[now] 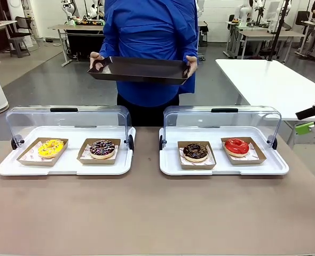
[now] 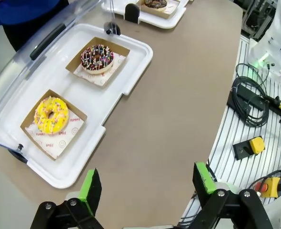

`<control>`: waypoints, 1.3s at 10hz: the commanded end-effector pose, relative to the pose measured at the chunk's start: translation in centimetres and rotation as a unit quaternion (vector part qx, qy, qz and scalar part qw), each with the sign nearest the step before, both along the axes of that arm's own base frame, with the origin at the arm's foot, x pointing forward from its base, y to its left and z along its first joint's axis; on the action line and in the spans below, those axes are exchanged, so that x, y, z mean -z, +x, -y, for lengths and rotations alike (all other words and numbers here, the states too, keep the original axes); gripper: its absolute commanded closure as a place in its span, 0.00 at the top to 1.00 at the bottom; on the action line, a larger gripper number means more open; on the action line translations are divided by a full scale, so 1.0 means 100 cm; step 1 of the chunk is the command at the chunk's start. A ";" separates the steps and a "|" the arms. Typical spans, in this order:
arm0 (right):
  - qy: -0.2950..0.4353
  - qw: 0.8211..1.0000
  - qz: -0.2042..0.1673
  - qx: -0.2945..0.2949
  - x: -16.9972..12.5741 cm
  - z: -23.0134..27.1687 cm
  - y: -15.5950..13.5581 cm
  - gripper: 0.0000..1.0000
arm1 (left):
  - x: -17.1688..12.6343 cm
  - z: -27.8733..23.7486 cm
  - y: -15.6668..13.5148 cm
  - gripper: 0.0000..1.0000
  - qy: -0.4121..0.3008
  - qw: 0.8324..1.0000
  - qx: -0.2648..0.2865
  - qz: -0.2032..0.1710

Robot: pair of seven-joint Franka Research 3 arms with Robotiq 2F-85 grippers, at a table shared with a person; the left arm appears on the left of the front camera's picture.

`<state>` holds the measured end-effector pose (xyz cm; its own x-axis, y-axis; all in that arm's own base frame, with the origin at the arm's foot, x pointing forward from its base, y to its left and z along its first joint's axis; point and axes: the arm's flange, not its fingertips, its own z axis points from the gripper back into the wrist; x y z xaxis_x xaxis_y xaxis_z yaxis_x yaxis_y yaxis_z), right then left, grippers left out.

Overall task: Provide the desired donut to the person.
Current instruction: Pick up and lift the Paper togo box containing the Donut pointed at by the person.

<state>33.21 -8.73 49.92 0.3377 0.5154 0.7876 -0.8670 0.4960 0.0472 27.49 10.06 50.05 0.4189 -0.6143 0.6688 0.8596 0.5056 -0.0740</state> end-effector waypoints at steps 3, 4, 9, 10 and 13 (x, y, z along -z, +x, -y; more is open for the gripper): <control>0.020 0.999 0.023 -0.009 0.004 0.002 -0.003 1.00 | 0.042 0.029 -0.035 1.00 -0.011 0.999 0.013 0.029; 0.021 0.999 0.026 -0.008 0.005 0.003 -0.004 1.00 | 0.042 0.028 -0.036 1.00 -0.014 0.999 0.008 0.037; 0.039 0.998 0.055 0.009 0.000 0.004 -0.006 1.00 | 0.036 0.024 -0.038 1.00 -0.041 0.994 0.002 0.097; 0.041 0.997 0.058 0.009 0.000 0.004 -0.006 1.00 | 0.035 0.024 -0.040 1.00 -0.040 0.993 0.000 0.111; 0.047 0.996 0.070 0.010 0.000 0.004 -0.007 1.00 | 0.032 0.024 -0.040 1.00 -0.051 0.991 -0.002 0.126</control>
